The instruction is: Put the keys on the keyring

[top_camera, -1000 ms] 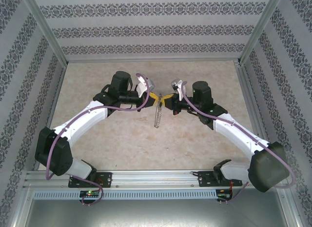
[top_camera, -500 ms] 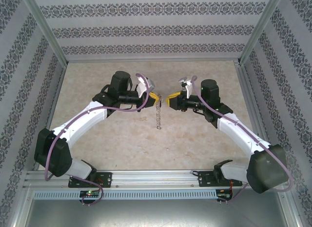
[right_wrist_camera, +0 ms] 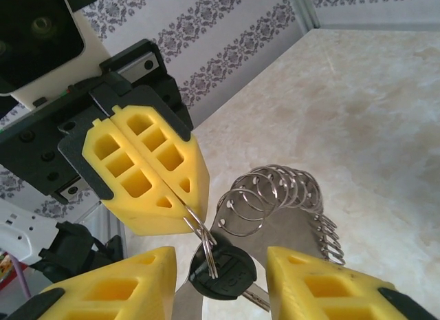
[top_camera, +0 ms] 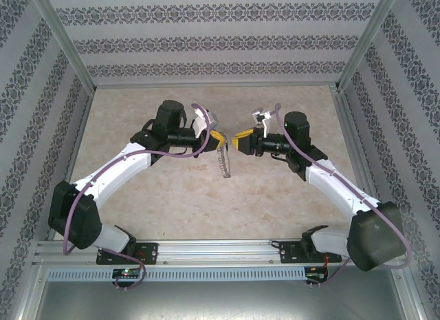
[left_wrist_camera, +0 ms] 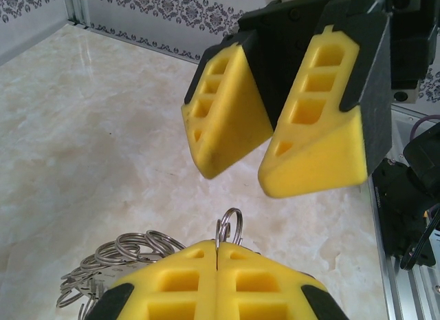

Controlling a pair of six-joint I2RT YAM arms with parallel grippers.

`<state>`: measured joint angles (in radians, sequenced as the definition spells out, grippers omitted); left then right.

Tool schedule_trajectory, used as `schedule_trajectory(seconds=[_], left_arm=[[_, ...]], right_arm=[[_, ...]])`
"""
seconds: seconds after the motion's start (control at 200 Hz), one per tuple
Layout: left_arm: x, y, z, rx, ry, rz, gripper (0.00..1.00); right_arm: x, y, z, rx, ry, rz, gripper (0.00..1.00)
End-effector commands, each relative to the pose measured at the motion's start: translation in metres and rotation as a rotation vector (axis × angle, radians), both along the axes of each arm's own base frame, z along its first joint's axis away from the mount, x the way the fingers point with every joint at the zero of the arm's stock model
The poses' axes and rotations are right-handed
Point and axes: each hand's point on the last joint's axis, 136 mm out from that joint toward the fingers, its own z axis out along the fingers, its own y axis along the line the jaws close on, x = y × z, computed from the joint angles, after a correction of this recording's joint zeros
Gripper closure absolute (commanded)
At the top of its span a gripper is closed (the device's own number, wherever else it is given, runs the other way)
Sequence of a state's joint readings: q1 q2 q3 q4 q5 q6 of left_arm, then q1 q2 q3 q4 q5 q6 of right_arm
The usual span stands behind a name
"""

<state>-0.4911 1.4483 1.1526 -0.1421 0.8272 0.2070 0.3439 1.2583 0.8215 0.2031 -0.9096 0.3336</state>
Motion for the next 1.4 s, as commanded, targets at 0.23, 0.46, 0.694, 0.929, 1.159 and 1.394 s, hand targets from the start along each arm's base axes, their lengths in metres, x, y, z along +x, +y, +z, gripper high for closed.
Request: schedule_trajectory(seconds=[0.23, 0.46, 0.694, 0.929, 1.159, 1.394], left_arm=[[-0.009, -0.004, 0.038, -0.06, -0.115, -0.046, 1.0], [-0.01, -0.004, 0.042, -0.069, -0.126, -0.048, 1.0], [-0.01, -0.004, 0.043, -0.076, -0.131, -0.048, 1.0], [-0.01, -0.004, 0.041, -0.075, -0.123, -0.048, 1.0], [-0.012, -0.005, 0.041, -0.077, -0.118, -0.057, 1.0], [-0.014, -0.006, 0.041, -0.081, -0.112, -0.069, 1.0]], right_arm=[[-0.008, 0.012, -0.01, 0.022, 0.021, 0.074, 0.87], [-0.008, 0.008, -0.02, 0.011, 0.041, 0.058, 1.0], [-0.02, 0.014, -0.021, 0.02, 0.08, 0.135, 0.82], [-0.024, 0.001, -0.011, 0.018, 0.048, 0.116, 0.72], [-0.02, -0.008, 0.013, 0.043, -0.021, 0.087, 0.73], [-0.013, 0.0, 0.029, 0.063, -0.047, 0.121, 0.61]])
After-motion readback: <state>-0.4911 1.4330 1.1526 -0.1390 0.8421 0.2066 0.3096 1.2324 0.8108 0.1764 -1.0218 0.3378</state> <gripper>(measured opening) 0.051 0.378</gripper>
